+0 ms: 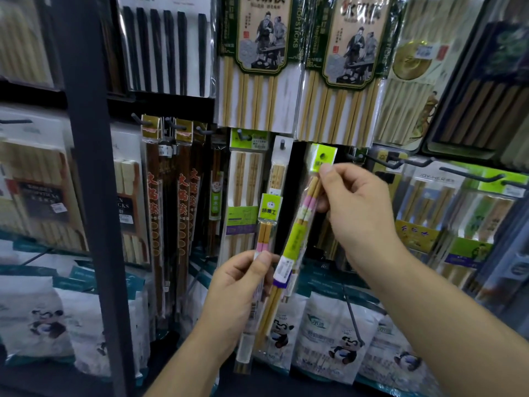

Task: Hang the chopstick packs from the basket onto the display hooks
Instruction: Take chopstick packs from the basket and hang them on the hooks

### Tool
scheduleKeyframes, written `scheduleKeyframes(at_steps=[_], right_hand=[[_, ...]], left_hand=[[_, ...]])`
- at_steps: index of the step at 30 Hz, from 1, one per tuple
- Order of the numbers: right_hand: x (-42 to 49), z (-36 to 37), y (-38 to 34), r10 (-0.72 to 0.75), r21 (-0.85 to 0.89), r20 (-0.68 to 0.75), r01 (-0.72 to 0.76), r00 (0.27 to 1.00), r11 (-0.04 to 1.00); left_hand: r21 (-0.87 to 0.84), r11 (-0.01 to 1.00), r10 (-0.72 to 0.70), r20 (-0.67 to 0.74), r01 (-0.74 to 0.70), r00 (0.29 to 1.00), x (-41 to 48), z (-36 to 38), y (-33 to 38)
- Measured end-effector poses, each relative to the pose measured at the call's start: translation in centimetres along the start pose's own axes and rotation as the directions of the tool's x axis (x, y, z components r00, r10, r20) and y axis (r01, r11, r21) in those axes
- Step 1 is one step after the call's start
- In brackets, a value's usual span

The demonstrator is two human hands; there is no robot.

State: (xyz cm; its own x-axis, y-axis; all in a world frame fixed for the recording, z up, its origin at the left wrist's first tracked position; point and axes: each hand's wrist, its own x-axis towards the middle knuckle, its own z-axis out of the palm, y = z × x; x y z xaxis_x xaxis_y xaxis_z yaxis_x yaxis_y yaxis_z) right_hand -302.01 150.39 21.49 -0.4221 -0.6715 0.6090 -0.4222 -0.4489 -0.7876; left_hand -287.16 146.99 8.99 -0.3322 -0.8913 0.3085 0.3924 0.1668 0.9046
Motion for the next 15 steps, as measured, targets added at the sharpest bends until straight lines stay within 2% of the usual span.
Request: scheduleKeyframes(at_steps=[3, 10, 15], right_hand=[[1.5, -0.1, -0.6, -0.009, -0.031, -0.027, 0.008, 1.0, 0.999], [2.3, 0.3, 0.1, 0.125, 0.007, -0.07, -0.125, 0.99, 0.992], [2.4, 0.1, 0.7, 0.124, -0.052, -0.095, -0.129, 0.988, 0.99]], left_hand=[[-0.03, 1.0, 0.004, 0.028, -0.004, 1.0, -0.1, 0.1, 0.1], [-0.106, 0.993, -0.042, 0.039, 0.046, 0.998, 0.1, -0.4, -0.3], [-0.116, 0.992, -0.051, 0.043, 0.056, 0.998, 0.3, -0.7, -0.6]])
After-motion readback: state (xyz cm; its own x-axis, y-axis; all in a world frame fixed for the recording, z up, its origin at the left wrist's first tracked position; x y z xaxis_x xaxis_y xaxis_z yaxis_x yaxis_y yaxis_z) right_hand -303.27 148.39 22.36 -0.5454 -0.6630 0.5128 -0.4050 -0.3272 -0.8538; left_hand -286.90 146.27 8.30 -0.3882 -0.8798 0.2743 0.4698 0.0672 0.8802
